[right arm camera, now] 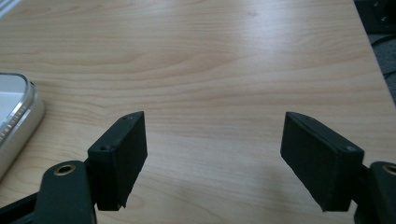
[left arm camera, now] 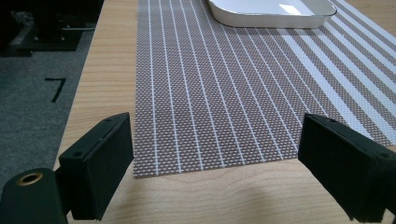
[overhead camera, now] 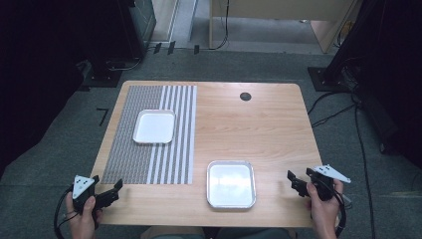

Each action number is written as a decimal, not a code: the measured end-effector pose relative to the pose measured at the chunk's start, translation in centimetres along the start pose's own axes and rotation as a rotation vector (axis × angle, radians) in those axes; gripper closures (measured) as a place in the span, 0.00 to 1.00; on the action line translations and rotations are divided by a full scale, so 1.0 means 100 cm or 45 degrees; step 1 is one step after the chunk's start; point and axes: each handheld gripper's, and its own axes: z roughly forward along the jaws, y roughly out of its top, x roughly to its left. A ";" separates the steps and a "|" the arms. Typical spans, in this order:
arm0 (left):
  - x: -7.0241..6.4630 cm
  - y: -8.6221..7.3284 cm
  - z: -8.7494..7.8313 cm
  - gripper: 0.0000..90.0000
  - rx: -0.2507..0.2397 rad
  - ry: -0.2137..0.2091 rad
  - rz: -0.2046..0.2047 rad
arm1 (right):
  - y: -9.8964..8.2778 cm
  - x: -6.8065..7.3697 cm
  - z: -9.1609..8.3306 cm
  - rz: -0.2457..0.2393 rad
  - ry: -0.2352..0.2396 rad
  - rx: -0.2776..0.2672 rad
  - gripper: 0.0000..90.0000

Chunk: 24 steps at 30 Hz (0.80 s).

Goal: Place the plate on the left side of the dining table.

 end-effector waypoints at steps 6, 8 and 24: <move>0.004 0.000 0.000 0.11 0.014 0.026 0.009 | -0.009 -0.015 -0.006 0.011 -0.049 0.019 0.26; 0.004 -0.001 0.001 0.11 0.029 0.029 0.012 | -0.013 -0.022 -0.008 0.013 -0.075 0.028 0.25; -0.003 -0.003 0.009 0.11 0.145 0.032 0.071 | -0.026 -0.030 -0.011 -0.035 -0.169 0.079 0.23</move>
